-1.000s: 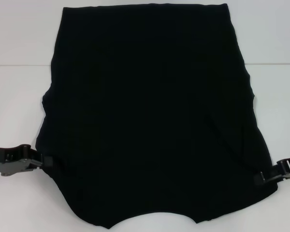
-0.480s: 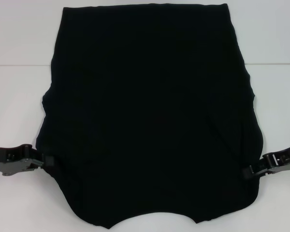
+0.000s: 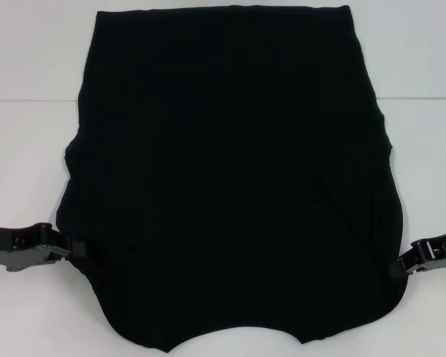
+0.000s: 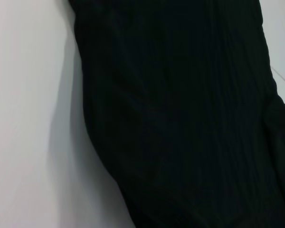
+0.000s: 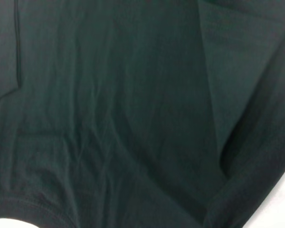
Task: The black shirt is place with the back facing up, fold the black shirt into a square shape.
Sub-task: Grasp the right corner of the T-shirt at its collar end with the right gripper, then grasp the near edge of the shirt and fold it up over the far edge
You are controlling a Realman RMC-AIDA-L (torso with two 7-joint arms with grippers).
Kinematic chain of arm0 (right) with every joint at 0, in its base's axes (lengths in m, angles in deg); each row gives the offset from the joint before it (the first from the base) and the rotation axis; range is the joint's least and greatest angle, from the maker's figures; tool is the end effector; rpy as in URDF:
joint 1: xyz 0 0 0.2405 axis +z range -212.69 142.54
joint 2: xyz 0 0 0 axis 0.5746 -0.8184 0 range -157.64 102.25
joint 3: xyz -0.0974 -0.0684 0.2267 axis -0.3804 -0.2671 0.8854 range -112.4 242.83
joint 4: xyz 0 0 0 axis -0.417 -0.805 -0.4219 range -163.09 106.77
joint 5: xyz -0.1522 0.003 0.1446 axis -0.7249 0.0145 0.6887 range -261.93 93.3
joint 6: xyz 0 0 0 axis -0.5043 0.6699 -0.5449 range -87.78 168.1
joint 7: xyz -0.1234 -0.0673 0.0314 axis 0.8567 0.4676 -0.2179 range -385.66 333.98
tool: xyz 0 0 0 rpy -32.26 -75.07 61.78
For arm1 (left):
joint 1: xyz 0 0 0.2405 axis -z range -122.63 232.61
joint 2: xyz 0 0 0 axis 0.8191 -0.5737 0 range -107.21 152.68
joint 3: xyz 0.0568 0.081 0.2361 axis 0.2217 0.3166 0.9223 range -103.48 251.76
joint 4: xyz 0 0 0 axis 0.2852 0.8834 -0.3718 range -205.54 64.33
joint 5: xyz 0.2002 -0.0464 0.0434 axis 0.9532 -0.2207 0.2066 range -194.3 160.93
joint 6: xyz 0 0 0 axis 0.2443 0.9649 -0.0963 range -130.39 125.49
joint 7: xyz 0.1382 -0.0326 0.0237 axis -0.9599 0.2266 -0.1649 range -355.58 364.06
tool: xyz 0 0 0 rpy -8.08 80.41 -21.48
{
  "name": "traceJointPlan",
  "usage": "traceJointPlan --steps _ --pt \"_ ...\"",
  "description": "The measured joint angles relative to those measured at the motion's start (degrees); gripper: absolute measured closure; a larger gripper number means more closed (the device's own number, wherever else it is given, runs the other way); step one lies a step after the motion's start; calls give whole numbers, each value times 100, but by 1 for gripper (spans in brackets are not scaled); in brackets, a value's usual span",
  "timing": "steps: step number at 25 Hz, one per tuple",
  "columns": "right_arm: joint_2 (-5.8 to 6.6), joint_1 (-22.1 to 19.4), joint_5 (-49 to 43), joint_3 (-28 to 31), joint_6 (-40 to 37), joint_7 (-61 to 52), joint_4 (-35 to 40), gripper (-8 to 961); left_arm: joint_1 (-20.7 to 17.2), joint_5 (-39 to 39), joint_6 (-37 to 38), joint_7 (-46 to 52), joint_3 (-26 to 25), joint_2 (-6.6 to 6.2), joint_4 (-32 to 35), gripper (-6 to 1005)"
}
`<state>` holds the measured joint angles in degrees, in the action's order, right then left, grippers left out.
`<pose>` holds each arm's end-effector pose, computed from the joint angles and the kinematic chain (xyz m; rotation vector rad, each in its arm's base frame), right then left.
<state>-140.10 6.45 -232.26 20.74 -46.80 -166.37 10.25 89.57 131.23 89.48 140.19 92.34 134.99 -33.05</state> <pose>0.2861 0.3631 0.0258 -2.3603 1.7557 -0.1570 -0.3304 0.3266 0.0567 -2.0983 -2.0279 -0.3816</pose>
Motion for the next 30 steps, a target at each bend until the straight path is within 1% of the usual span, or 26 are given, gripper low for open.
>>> traceJointPlan --steps 2,7,9,10,11,12,15,19,24,27,30 --pt "8 -2 -4 0 -8 -1 0 816 1 0 8 -8 0 -1 -1 957" --pt "48 -19 -6 0 -190 19 18 883 8 0 265 -111 108 -2 -3 956" --pt "79 -60 -6 0 -423 40 79 883 12 4 345 -147 123 -3 -3 956" --pt "98 -90 -7 -2 -541 43 105 884 22 38 618 -235 174 -4 -2 956" --pt "147 -155 -7 -11 -755 43 139 884 23 44 675 -245 200 -5 2 956" --pt "147 -155 -7 -11 -755 43 139 884 24 49 757 -253 253 -7 11 956" --pt "195 -265 -16 -37 -1125 42 165 884 23 77 1011 -255 494 -10 42 956" --pt "207 -491 -23 -36 -1570 32 343 885 27 150 1324 -256 784 17 53 956" --pt "206 -783 -3 139 -1948 62 683 884 -5 165 1555 -294 945 44 58 956" --pt "210 -784 17 358 -2017 224 690 883 -1 126 1634 -371 919 47 64 956" --pt "208 -699 87 515 -2026 435 646 883 86 34 1573 -369 883 32 53 956"
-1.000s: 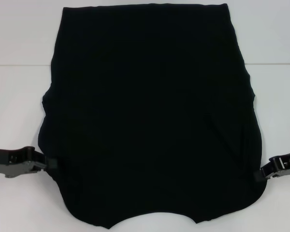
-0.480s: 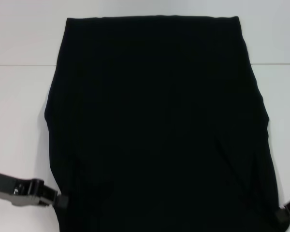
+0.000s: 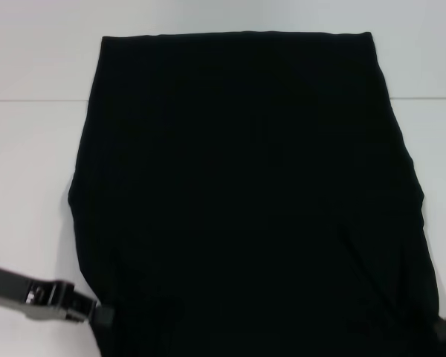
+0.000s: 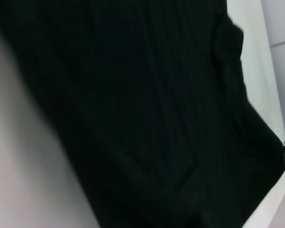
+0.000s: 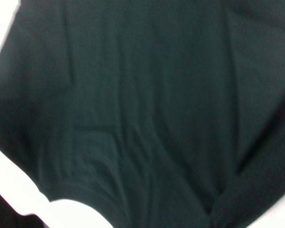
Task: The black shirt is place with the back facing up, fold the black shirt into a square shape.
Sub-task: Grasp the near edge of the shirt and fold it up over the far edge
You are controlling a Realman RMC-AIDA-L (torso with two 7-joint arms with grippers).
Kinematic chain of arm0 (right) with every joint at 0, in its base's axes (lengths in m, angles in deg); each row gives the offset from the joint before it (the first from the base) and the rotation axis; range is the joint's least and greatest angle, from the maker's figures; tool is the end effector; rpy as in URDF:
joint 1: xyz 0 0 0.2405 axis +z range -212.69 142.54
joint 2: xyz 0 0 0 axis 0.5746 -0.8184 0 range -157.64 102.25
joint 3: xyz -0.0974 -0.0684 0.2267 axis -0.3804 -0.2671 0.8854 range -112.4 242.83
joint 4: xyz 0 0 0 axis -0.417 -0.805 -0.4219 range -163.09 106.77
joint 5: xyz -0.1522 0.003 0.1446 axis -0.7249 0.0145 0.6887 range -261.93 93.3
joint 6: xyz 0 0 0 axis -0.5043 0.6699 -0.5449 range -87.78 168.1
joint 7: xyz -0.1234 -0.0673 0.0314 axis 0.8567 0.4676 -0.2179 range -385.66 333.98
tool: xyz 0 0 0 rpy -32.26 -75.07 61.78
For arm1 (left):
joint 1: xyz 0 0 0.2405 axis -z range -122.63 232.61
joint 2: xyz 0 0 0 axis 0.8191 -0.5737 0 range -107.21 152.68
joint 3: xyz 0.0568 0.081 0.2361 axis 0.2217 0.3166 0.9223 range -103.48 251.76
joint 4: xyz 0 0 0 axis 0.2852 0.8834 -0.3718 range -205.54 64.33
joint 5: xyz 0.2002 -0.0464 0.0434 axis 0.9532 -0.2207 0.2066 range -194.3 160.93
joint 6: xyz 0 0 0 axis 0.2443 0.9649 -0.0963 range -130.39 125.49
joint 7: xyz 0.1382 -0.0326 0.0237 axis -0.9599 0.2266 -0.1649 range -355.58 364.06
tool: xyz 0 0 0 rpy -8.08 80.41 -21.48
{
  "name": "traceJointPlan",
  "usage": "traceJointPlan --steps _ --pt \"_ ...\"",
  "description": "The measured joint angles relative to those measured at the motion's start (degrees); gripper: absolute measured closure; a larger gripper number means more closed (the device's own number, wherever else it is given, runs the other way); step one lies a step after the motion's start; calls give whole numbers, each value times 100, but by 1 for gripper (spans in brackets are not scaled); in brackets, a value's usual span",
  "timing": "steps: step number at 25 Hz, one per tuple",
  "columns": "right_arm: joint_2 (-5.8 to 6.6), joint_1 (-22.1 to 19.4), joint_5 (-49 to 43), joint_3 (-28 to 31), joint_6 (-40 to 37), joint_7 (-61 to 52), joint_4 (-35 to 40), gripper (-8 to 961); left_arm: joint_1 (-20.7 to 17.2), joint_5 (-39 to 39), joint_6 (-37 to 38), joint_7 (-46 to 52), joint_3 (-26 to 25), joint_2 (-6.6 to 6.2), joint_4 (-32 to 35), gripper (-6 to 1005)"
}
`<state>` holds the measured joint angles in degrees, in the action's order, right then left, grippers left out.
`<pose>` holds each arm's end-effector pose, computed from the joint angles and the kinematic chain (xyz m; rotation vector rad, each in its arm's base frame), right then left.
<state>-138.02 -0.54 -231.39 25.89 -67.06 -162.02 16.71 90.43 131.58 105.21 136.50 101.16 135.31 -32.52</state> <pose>0.3011 0.3052 0.0639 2.4683 -1.9098 0.1403 -0.2979 0.2968 0.0430 2.3474 1.9198 0.1570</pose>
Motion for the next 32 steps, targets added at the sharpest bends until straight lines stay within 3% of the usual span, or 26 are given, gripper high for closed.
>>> traceJointPlan --steps 4,12,15,17,20,26,32 --pt "4 138 298 307 7 268 -17 883 165 -157 -190 132 -232 -38 -43 956" --pt "212 288 1497 1154 245 457 31 884 495 -750 -733 493 -950 -174 -58 956" --pt "298 333 1812 1256 811 443 24 884 634 -991 -1289 638 -964 -268 -164 956" --pt "292 390 1899 1213 1535 434 -61 884 778 -1038 -1887 691 -931 -305 -317 956" --pt "191 534 1902 1002 2701 544 -418 884 979 -1041 -2946 702 -771 -237 -543 956" --pt "-95 963 1840 4 5221 832 -1599 884 1185 -1021 -4966 693 -107 110 -998 956" --pt "-332 1102 1840 -424 6036 840 -1627 885 1174 -1046 -5565 676 248 239 -996 956"
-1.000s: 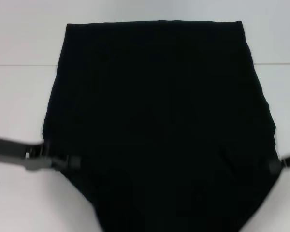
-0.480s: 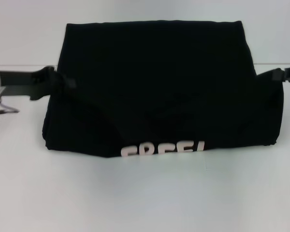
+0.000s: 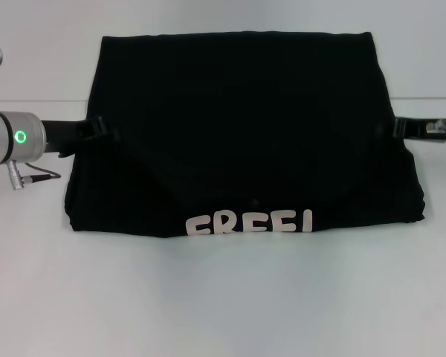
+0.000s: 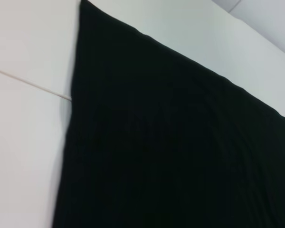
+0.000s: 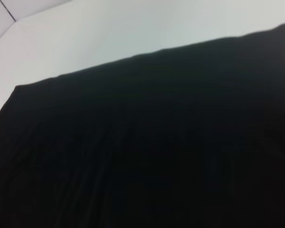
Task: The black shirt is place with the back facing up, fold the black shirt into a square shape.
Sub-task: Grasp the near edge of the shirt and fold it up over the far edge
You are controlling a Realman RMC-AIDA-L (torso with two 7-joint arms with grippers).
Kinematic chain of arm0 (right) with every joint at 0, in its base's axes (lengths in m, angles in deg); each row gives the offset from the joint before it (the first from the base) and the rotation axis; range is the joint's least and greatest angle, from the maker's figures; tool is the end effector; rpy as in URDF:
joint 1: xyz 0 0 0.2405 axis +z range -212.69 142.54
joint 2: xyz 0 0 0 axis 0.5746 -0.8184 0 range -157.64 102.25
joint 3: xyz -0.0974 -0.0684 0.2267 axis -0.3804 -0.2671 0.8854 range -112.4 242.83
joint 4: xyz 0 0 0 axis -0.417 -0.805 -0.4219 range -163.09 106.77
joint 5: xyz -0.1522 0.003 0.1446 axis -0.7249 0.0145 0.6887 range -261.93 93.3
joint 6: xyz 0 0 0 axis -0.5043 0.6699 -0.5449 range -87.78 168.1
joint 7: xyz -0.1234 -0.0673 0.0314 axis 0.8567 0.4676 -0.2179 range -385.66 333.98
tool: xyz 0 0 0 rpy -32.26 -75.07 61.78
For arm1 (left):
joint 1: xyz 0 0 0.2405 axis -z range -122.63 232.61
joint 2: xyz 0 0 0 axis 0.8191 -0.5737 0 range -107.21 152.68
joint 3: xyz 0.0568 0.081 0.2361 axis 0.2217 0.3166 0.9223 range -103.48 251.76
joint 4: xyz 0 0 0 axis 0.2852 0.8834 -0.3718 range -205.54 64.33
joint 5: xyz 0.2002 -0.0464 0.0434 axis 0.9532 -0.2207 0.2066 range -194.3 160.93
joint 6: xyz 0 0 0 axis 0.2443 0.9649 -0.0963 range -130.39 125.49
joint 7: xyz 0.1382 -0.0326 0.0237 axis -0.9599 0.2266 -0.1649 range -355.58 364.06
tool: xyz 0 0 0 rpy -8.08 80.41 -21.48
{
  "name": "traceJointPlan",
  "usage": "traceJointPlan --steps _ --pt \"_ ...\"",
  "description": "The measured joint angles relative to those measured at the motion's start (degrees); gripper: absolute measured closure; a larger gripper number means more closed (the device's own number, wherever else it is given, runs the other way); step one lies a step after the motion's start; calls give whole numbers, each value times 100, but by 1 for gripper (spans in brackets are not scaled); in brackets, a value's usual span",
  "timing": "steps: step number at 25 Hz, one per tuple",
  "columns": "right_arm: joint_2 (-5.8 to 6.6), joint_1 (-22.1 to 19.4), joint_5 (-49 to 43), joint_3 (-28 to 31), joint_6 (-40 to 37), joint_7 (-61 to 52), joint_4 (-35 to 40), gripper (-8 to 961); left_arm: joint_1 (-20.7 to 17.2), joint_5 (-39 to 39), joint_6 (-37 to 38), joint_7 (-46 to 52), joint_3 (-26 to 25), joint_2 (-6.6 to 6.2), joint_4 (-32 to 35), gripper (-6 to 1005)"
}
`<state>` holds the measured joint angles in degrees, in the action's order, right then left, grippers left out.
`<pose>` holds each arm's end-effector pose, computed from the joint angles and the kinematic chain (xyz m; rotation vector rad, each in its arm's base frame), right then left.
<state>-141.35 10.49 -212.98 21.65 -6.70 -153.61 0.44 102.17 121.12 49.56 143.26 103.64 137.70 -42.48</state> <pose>0.2738 0.4527 0.0245 -2.0146 1.3572 0.3535 -0.2777 0.4454 0.0232 -1.8561 -1.6667 -0.4843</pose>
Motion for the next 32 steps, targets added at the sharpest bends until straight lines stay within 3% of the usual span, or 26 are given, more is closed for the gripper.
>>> traceJointPlan --steps 9,15,23,24,32 --pt "-6 269 43 29 299 -27 287 885 135 -216 -594 31 -43 -1 224 957" --pt "10 517 43 -3 798 -7 173 884 354 -221 -1090 9 100 -22 28 956" --pt "-164 614 14 -649 1896 77 -347 883 345 -207 -1644 -17 618 147 -282 957" --pt "-189 604 14 -748 1995 77 -354 883 327 -206 -1727 -19 739 214 -290 957" --pt "-215 569 8 -1016 2044 27 -405 885 323 -211 -1780 -119 1157 331 -269 909"
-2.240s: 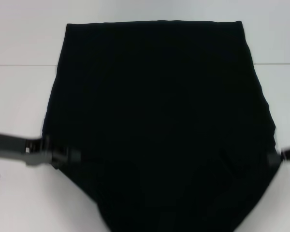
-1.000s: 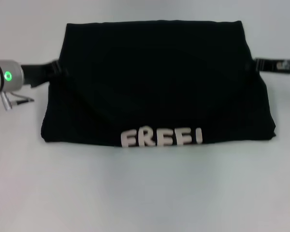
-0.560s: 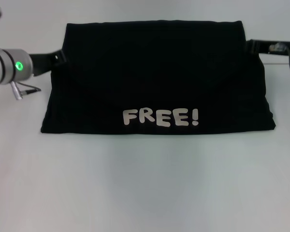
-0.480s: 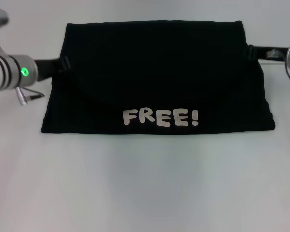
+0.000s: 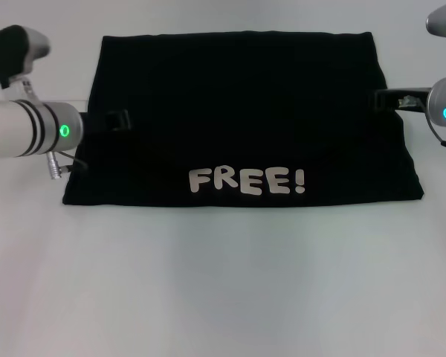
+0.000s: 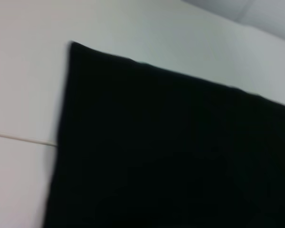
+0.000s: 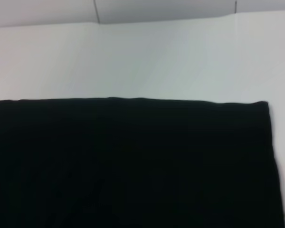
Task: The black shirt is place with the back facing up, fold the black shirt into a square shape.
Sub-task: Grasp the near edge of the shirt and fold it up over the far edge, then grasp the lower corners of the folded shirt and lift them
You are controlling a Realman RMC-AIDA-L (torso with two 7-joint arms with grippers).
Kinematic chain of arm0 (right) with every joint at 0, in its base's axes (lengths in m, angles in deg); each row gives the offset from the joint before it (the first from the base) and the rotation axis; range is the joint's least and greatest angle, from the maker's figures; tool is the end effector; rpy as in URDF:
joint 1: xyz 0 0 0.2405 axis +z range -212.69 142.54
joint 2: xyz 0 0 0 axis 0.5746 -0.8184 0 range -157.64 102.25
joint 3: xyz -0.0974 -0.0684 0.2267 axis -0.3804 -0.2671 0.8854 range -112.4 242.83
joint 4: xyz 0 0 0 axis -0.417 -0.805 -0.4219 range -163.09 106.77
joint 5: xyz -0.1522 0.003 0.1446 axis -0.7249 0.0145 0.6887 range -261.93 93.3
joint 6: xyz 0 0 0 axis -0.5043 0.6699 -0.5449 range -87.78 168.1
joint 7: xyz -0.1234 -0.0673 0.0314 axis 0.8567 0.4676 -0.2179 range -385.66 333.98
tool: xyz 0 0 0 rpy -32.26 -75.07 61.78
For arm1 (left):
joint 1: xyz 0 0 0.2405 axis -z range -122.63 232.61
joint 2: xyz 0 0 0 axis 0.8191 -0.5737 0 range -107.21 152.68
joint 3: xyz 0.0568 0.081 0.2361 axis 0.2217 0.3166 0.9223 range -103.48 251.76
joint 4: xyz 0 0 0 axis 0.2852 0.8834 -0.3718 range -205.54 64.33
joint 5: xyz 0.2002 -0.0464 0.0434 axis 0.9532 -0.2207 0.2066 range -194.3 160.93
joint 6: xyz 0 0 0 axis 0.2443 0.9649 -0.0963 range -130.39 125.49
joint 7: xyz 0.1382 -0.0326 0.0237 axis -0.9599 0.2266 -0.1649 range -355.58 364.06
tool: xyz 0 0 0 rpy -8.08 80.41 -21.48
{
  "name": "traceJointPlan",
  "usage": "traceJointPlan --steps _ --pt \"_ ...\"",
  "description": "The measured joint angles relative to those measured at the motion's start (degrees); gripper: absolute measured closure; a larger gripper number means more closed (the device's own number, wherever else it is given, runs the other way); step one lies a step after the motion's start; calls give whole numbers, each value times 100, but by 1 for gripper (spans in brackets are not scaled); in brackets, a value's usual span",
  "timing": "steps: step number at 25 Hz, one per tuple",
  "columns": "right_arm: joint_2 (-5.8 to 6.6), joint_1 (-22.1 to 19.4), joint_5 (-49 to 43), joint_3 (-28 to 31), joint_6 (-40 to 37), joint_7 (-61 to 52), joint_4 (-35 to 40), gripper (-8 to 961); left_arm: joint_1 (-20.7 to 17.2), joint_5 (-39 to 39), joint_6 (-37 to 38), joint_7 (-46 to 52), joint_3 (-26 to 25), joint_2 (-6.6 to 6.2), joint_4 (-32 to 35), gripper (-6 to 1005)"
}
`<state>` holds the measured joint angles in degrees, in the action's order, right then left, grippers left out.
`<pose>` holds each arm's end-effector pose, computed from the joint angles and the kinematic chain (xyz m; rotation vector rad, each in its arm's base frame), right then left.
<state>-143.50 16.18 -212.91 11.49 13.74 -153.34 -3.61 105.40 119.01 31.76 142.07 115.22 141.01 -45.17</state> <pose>0.2445 0.4864 0.0070 -1.9299 1.0917 0.2481 -0.2556 0.4676 -0.0069 -1.8407 -1.4328 -0.3781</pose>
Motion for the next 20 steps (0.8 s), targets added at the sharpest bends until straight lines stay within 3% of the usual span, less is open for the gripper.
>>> traceJointPlan --steps 5,8,11,15,16,17,20 --pt "99 -48 1 15 -539 -290 61 842 33 3 879 98 128 -154 98 870" --pt "216 -178 25 65 -1133 -745 378 777 -200 -57 1800 644 -47 -238 621 846" --pt "331 -346 23 214 -1943 -1266 903 655 -526 -297 2737 890 -288 -298 1247 746" --pt "654 -385 10 371 -2973 -1828 1228 519 -834 -483 3671 904 -604 -499 1490 599" --pt "749 -368 9 383 -3177 -1927 1228 491 -834 -483 3671 904 -604 -499 1490 553" --pt "818 -349 9 389 -3342 -2001 1230 463 -946 -387 3819 894 -781 -590 1434 506" --pt "950 -314 14 406 -3692 -2152 1246 380 -1098 -160 3866 871 -1016 -628 1414 391"
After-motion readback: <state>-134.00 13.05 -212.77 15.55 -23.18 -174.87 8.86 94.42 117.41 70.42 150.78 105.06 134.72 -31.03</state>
